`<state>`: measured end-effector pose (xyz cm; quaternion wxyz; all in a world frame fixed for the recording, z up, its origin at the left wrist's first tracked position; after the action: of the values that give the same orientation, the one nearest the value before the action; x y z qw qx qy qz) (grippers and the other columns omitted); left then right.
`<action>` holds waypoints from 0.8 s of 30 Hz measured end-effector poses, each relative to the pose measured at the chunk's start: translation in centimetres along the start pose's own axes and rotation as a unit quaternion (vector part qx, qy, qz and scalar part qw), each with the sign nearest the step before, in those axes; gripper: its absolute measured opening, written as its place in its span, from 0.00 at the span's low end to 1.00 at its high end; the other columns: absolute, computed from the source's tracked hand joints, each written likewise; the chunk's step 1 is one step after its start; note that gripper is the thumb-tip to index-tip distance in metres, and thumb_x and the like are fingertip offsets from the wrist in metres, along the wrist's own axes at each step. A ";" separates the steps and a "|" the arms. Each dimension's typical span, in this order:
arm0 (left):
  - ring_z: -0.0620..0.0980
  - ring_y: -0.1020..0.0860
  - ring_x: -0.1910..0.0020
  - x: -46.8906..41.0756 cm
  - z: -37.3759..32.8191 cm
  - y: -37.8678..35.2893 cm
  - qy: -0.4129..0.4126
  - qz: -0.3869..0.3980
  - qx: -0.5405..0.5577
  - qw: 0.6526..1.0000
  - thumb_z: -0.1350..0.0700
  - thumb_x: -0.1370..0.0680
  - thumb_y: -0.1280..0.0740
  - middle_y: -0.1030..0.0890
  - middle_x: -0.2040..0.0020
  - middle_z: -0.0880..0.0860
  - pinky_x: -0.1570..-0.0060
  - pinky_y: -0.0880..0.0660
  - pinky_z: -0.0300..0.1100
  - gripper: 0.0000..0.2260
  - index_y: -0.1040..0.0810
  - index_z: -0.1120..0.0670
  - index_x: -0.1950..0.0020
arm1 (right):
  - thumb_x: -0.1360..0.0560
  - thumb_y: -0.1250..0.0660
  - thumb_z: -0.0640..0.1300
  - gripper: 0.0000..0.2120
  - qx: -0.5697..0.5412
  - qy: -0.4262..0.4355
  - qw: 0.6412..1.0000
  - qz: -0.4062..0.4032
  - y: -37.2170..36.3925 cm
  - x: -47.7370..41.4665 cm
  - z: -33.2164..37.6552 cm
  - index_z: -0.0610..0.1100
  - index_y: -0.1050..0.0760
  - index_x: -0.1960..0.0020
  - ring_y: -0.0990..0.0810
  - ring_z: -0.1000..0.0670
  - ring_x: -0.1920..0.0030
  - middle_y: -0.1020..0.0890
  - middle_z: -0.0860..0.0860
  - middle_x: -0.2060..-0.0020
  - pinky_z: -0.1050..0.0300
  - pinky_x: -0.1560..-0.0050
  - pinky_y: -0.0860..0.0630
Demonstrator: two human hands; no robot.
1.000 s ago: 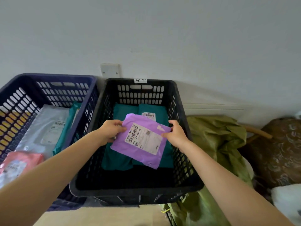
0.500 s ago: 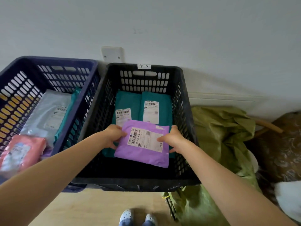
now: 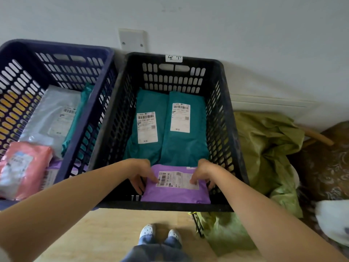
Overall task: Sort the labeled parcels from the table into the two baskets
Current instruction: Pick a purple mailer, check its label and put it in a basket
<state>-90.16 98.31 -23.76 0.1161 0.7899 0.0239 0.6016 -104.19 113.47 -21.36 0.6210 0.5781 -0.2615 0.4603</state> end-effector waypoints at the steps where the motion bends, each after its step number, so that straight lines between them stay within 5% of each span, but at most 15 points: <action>1: 0.60 0.19 0.56 -0.1 -0.1 -0.1 0.001 -0.002 0.001 1.000 0.60 0.25 0.28 0.22 0.53 0.61 0.70 0.19 0.51 0.21 0.30 0.65 0.37 | 0.29 0.27 0.35 0.27 0.010 -0.001 1.000 0.000 -0.2 -0.2 0.1 0.37 0.35 0.34 0.26 0.38 0.38 0.29 0.40 0.37 0.43 0.50 0.20; 7: 0.60 0.18 0.49 -1.4 0.0 -1.8 -0.040 -0.036 0.019 0.998 0.61 0.23 0.32 0.21 0.45 0.64 0.54 0.19 0.52 0.20 0.32 0.63 0.34 | 0.28 0.29 0.37 0.26 0.088 0.030 0.993 -0.068 -0.7 -2.6 -0.3 0.42 0.31 0.32 0.24 0.44 0.41 0.25 0.44 0.39 0.53 0.46 0.23; 10: 0.57 0.19 0.54 -1.7 0.0 -2.0 -0.087 -0.060 0.004 0.994 0.56 0.24 0.30 0.21 0.44 0.61 0.62 0.19 0.46 0.21 0.31 0.61 0.35 | 0.28 0.29 0.36 0.30 0.117 0.047 0.989 -0.081 -0.8 -3.3 -0.9 0.45 0.34 0.29 0.27 0.43 0.36 0.30 0.43 0.33 0.52 0.37 0.27; 12: 0.55 0.20 0.56 -1.5 -0.4 -1.7 -0.110 -0.102 -0.100 0.984 0.52 0.24 0.31 0.22 0.44 0.58 0.68 0.22 0.42 0.20 0.30 0.58 0.36 | 0.28 0.30 0.36 0.32 0.160 0.059 0.983 -0.074 -0.7 -3.4 -1.0 0.46 0.37 0.28 0.29 0.42 0.35 0.34 0.42 0.31 0.53 0.36 0.28; 14: 0.55 0.21 0.50 -0.8 -1.1 -1.6 -0.120 -0.165 -0.326 0.923 0.50 0.21 0.36 0.22 0.42 0.56 0.61 0.24 0.43 0.16 0.27 0.57 0.37 | 0.27 0.32 0.36 0.33 0.231 0.091 0.966 -0.076 -0.4 -3.0 -0.7 0.48 0.39 0.26 0.30 0.41 0.35 0.40 0.41 0.30 0.51 0.36 0.28; 16: 0.56 0.21 0.45 -0.5 -1.7 -2.0 -0.162 -0.209 -0.541 0.798 0.56 0.19 0.42 0.22 0.41 0.54 0.55 0.26 0.47 0.12 0.25 0.57 0.38 | 0.26 0.34 0.34 0.38 0.321 0.151 0.932 -0.076 -0.3 -2.3 -0.3 0.53 0.46 0.23 0.37 0.39 0.29 0.49 0.41 0.25 0.48 0.34 0.29; 18: 0.58 0.23 0.43 -0.1 -2.2 -2.7 -0.257 -0.206 -0.637 0.697 0.62 0.19 0.43 0.24 0.39 0.57 0.57 0.27 0.49 0.12 0.27 0.58 0.37 | 0.26 0.33 0.34 0.44 0.403 0.201 0.891 -0.055 -0.7 -1.6 0.0 0.59 0.54 0.22 0.48 0.38 0.24 0.60 0.45 0.23 0.44 0.32 0.31; 21: 0.62 0.32 0.35 0.6 -2.4 -3.4 -0.346 -0.143 -0.671 0.640 0.57 0.18 0.42 0.37 0.29 0.61 0.47 0.27 0.54 0.19 0.38 0.52 0.27 | 0.26 0.31 0.36 0.49 0.474 0.220 0.852 -0.018 -1.5 -1.0 0.3 0.64 0.61 0.24 0.57 0.39 0.23 0.66 0.48 0.23 0.38 0.30 0.37; 24: 0.68 0.50 0.25 0.1 -2.1 -4.3 -0.285 -0.100 -0.711 0.635 0.50 0.18 0.42 0.58 0.22 0.59 0.33 0.41 0.67 0.27 0.51 0.39 0.23 | 0.26 0.29 0.40 0.50 0.514 0.212 0.831 0.017 -2.2 -1.2 0.4 0.64 0.62 0.24 0.58 0.39 0.23 0.66 0.49 0.23 0.36 0.28 0.40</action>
<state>-91.68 102.87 -24.08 0.7022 0.5882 -0.3670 0.1621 -102.71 113.01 -23.32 0.2664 0.6973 0.1415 0.6502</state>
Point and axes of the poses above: each hand's wrist, its own x-axis away from the middle knuckle, its own y-axis out of the back of the hand, z = x × y, the point moved 3 cm from there along -x, towards the middle knuckle
